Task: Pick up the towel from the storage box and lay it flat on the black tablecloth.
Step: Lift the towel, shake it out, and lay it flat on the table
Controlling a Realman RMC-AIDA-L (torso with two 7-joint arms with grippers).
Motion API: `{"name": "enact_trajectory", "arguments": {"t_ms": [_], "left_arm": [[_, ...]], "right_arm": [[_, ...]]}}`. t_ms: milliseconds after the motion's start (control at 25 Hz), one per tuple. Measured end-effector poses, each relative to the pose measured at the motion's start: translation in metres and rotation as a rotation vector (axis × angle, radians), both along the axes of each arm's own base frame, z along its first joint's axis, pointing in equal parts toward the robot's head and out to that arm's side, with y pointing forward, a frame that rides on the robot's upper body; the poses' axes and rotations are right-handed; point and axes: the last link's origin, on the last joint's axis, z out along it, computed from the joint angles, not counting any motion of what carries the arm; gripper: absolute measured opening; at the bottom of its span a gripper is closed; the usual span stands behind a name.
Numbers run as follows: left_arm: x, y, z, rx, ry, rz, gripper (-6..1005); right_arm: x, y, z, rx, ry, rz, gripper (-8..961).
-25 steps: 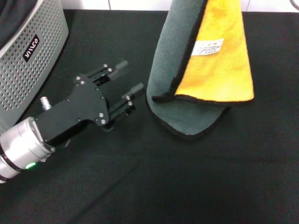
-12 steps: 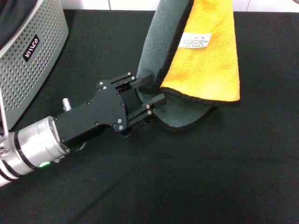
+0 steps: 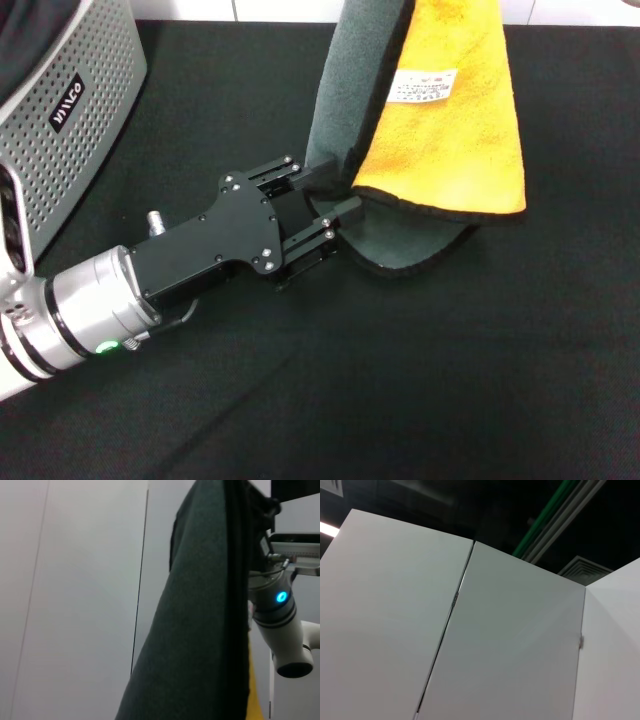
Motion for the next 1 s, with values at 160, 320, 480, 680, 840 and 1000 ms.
{"name": "enact_trajectory", "arguments": {"t_ms": [160,320,480,680,840,1000], "left_arm": [[0.0011,0.0002,-0.0018,-0.020,0.009,-0.008,520],[0.0028,0.0001,-0.0028,-0.030,0.010,-0.017,505],[0.0046,0.0008,-0.0028,-0.044,0.001,-0.018,453],[0.0054,0.0011,-0.0027,-0.047,-0.001,-0.020,411],[0.0054,0.0011,-0.0027,-0.047,-0.001,-0.020,400],[0.0054,0.0011,-0.0027,-0.047,-0.001,-0.020,304]], "right_arm": [[0.0006,0.0007,-0.0010,0.003,0.001,-0.004,15],[0.0019,0.0018,-0.0016,0.003,0.005,-0.013,15],[0.0030,0.0024,-0.0024,0.004,0.006,-0.019,15],[0.0051,0.0034,-0.0041,0.004,0.004,-0.027,16],[0.0065,0.0039,-0.0050,0.001,0.004,-0.032,16],[0.0064,0.0041,-0.0054,0.002,0.004,-0.033,16]]}}
